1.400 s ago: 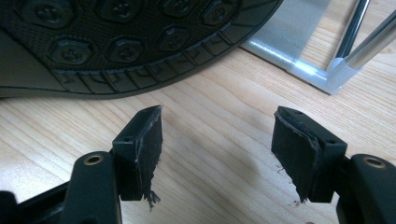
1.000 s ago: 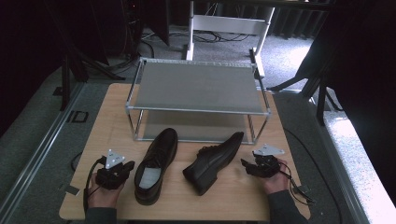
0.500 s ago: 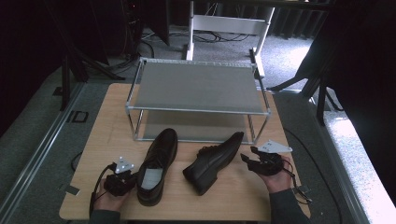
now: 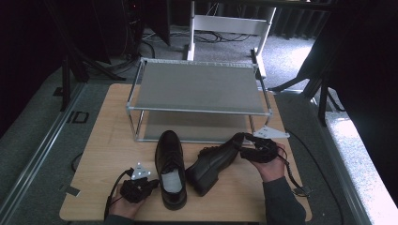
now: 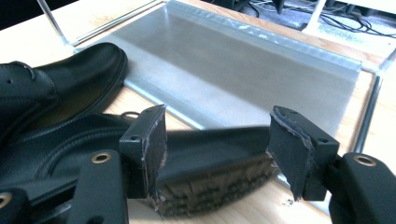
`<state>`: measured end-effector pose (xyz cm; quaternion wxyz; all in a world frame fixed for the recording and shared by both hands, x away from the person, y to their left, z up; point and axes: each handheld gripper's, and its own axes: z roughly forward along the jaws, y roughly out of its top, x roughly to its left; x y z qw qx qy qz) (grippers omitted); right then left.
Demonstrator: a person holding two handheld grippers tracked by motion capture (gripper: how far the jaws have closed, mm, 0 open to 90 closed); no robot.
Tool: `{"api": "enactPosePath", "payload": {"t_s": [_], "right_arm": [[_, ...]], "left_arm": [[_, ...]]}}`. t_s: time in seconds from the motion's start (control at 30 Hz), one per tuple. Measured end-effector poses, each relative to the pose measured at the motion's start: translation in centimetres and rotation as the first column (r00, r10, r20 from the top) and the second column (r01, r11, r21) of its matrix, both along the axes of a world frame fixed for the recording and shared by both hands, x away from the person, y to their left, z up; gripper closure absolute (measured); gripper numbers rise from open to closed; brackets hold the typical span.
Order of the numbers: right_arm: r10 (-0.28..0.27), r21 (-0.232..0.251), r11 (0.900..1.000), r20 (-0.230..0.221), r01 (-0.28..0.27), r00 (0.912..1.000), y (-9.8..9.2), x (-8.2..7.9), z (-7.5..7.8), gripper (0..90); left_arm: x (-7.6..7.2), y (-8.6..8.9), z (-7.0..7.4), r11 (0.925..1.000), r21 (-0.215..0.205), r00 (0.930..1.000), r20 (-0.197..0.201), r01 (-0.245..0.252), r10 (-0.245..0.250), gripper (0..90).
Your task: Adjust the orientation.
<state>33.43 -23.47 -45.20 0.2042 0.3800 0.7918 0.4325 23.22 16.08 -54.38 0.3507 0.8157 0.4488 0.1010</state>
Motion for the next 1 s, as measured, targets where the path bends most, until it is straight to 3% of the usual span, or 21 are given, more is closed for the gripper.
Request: {"api": "enactPosePath", "payload": {"t_s": [0.27,0.3,0.4,0.83,1.0], "right_arm": [[-0.020,-0.040,0.999,-0.033,0.019,0.9992,1.3,1.1,-0.6,36.6],[-0.030,-0.067,0.997,-0.045,0.027,0.9985,1.6,1.4,-1.1,34.5],[-0.048,-0.105,0.994,-0.057,0.042,0.9972,1.7,1.5,-1.7,32.0],[-0.082,-0.020,0.997,-0.105,0.080,0.9911,0.3,0.8,-2.1,30.6],[-0.081,0.034,0.995,-0.177,0.089,0.9808,-1.9,0.0,-2.2,30.9]], "left_arm": [[0.1,0.4,-0.3,0.9992,-0.040,1.0000,-0.007,-0.002,0.002,90.0],[0.0,0.4,-0.3,0.9989,-0.046,1.0000,-0.006,-0.005,0.005,90.0],[0.1,0.0,-0.7,1.0000,-0.008,0.9998,-0.022,0.000,-0.001,89.8],[0.1,0.1,-0.8,0.9998,-0.019,0.9996,-0.028,-0.005,0.004,88.5],[0.1,0.2,-0.8,0.9997,-0.026,0.9996,-0.028,-0.003,0.003,87.1]]}}
